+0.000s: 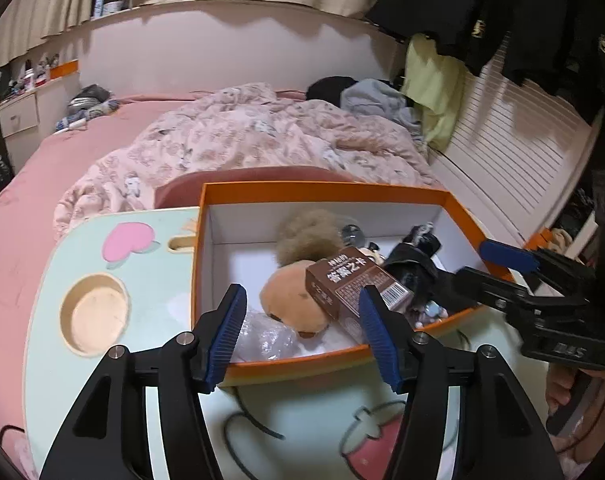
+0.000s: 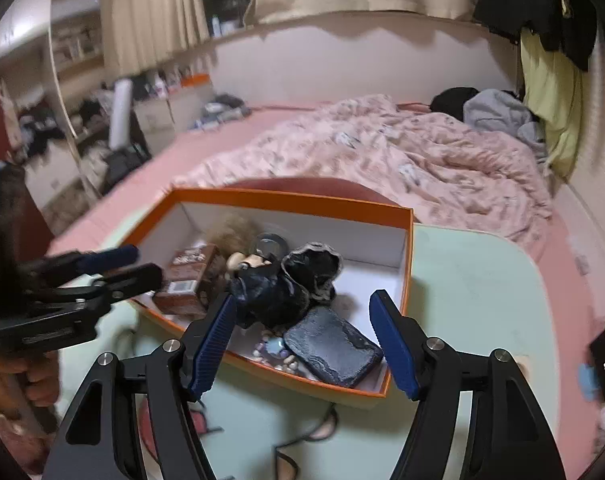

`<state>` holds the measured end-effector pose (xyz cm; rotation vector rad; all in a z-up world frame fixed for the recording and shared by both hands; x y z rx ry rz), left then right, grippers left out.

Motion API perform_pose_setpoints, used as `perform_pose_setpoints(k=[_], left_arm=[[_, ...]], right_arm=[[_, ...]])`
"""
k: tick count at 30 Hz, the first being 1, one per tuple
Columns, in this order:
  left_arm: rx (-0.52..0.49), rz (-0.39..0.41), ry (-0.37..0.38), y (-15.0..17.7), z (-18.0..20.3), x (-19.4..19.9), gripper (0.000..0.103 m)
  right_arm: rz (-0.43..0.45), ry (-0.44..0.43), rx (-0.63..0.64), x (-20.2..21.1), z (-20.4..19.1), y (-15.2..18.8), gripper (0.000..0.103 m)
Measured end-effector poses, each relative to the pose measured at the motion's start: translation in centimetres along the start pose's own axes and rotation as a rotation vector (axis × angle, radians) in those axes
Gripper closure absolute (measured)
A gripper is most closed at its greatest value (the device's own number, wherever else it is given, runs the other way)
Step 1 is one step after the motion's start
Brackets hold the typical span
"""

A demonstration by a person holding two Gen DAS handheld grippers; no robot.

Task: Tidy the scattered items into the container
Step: 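Open both tools and withdraw them from the box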

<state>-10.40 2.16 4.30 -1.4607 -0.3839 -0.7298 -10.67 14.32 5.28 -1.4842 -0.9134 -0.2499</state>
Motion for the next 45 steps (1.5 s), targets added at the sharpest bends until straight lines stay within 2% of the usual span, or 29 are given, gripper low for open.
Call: perform_pose_setpoints(k=[9,14,15,16,18,21,23,25,28,30,33,36,39,41,45], left_arm=[[-0.028,0.021,0.019,0.7,1.7,0.8,0.043],[0.026,0.096,0.027,0.4,1.0,2.1,0.043],[0.04,0.119,0.023,0.3,1.0,2.9,0.042],[0.045,0.136,0.014,0.3,1.0,3.6,0.032],[0.048,0.163,-0.029,0.5,1.1,5.2,0.02],[0.051,0.178,-0.06,1.5,1.5,6.9,0.02],[0.069,0.153,-0.059,2.6,1.5,7.0,0.02],[0.086,0.111,-0.038,4.1,1.7,6.1,0.02],[0.052,0.021,-0.05,5.5,2.3,4.3,0.02],[0.029,-0.015,-0.078,6.4,2.8,3.3,0.02],[0.024,-0.077,-0.06,7.4,3.4,1.9,0.02],[0.018,-0.148,-0.082,8.3,3.5,0.6,0.019],[-0.026,-0.154,-0.137,8.5,3.7,0.3,0.017],[-0.057,-0.172,-0.158,8.7,4.2,-0.2,0.002],[-0.042,-0.17,-0.158,8.7,4.0,-0.2,0.0]], right_arm=[[-0.041,0.057,0.048,0.8,0.6,1.4,0.034],[0.015,0.056,0.016,1.8,0.5,1.7,0.034],[0.028,0.061,0.017,2.2,0.1,1.7,0.034],[0.044,0.071,0.023,2.7,-0.3,1.7,0.033],[0.083,0.09,0.051,4.0,-1.3,1.9,0.023],[0.118,0.103,0.064,5.7,-2.6,2.6,0.012],[0.118,0.106,0.054,6.3,-3.0,3.3,0.008],[0.1,0.098,0.029,6.4,-3.1,4.3,0.008],[0.053,0.097,-0.016,5.8,-2.6,5.9,0.008],[0.019,0.121,-0.037,5.1,-2.2,7.1,0.008],[-0.04,0.187,-0.05,3.7,-1.2,8.8,0.008],[-0.107,0.23,-0.073,2.2,-0.1,9.7,0.008],[-0.144,0.2,-0.109,1.5,0.6,10.3,0.007],[-0.152,0.211,-0.112,1.3,0.9,10.5,0.0],[-0.158,0.227,-0.092,1.5,1.1,10.9,0.0]])
Point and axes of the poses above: each gripper's, at about its wrist camera, not at the fingertips, and x roughly against the way its jaws point, z to its right, y to its underside, the point moved 5 cm from there along -x, roughly the way its jaws point, and after that the axes turned 7 degrees about -x, right-handed, at the moved point
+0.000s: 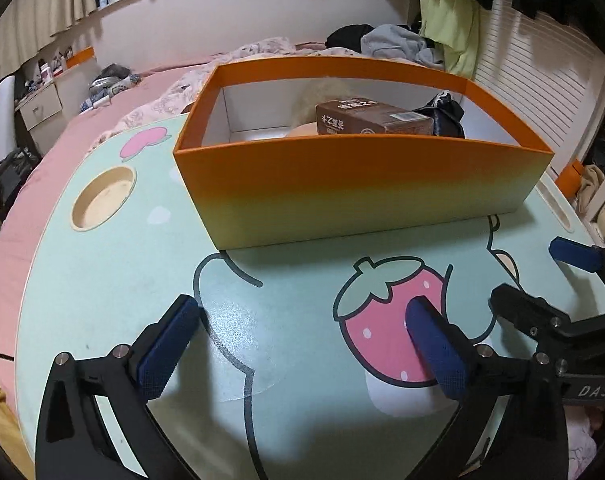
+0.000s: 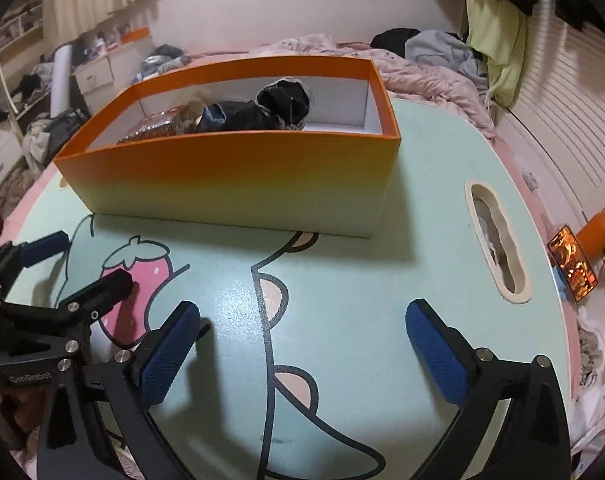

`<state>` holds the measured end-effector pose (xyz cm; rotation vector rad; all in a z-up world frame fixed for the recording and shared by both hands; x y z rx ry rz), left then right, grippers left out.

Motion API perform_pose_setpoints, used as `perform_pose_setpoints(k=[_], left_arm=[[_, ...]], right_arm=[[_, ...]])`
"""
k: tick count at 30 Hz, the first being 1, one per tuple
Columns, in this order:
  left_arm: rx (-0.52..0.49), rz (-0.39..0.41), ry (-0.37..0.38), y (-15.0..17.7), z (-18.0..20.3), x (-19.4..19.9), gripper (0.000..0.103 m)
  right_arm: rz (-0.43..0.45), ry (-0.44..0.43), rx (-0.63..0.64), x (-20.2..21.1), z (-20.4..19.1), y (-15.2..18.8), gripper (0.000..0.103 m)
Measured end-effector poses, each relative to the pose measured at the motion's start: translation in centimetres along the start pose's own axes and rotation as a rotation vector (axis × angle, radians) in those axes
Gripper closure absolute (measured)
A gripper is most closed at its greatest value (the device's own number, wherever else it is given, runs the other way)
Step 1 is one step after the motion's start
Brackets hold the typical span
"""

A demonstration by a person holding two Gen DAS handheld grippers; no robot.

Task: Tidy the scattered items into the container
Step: 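Open both tools and withdraw them from the box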

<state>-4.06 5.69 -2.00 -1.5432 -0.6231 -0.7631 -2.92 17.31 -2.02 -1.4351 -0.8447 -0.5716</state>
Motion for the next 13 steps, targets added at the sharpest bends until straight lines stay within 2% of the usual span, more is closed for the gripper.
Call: perform_pose_setpoints(k=[13], left_arm=[[0.002,0.006,0.0,-0.27,-0.53,-0.07,0.0]], right_arm=[[-0.003,0.008,0.025,0.08,-0.29,0.27,0.0]])
Point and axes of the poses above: each gripper's, at about its wrist camera, not at the fingertips, and x roughly against the way its jaws point, z to its right, y to its underside, the point moved 5 cm from there along -x, roughly the way its jaws point, and after that the axes turned 7 degrees about -x, right-handed, at the moved point
